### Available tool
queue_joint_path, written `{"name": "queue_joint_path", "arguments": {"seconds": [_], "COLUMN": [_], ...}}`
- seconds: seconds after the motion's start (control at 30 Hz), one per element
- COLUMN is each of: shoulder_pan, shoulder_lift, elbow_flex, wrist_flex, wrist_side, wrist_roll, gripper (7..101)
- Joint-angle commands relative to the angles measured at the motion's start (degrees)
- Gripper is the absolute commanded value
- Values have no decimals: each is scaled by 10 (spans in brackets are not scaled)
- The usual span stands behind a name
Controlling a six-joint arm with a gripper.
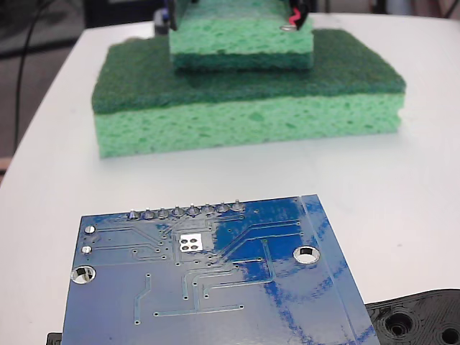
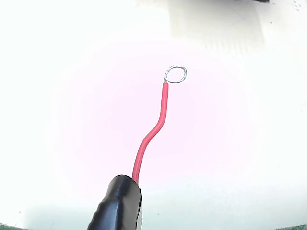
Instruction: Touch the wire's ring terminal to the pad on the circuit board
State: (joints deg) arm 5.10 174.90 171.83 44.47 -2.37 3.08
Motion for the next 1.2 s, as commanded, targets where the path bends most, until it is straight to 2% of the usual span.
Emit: {"name": "queue_joint_path", "arguments": {"seconds": [0.03,0.83,1.0,1.2], "shoulder_pan": [2,28,34,81], "shoulder_lift": [1,1,0,-1], "elbow_flex": [-3,-33,-69,-100], "wrist_flex": [-2,4,35,44], "wrist_side": [-4,-28,-24,-72], "wrist_roll": [-2,-4,-11,-26], "gripper": [1003,1003,1003,1003]}}
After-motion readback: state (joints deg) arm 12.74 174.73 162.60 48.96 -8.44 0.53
